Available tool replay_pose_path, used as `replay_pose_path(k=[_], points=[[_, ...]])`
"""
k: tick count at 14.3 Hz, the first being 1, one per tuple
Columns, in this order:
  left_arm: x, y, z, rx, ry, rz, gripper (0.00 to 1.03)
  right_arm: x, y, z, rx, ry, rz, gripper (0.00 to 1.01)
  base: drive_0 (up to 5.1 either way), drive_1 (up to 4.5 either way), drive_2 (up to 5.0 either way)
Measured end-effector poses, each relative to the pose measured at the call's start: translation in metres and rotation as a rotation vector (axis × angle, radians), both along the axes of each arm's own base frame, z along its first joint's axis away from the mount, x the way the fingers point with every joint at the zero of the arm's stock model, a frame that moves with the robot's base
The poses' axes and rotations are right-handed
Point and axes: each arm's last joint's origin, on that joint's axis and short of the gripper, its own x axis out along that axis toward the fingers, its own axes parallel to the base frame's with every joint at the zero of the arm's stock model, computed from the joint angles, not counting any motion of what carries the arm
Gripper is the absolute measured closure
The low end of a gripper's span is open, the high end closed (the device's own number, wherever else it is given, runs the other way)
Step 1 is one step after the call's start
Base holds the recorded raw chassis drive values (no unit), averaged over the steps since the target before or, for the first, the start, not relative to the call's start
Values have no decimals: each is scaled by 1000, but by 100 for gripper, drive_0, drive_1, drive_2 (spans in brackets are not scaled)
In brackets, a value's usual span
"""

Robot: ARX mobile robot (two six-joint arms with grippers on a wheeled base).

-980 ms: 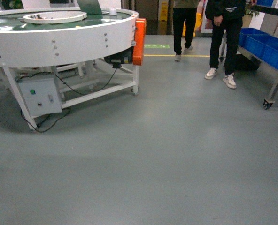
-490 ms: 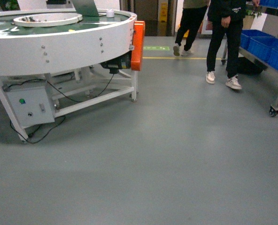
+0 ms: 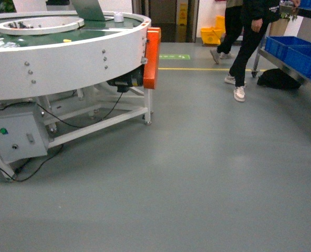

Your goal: Pick red block from blue box to shelf

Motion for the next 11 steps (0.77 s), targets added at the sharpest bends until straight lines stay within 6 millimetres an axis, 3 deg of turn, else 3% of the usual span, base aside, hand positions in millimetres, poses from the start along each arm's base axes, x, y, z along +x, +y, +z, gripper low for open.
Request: replay_pose_path(k=[11], points=[[0,0,0,0,0,0,5,0,0,-1,0,4,0,74,-3,426,-432]])
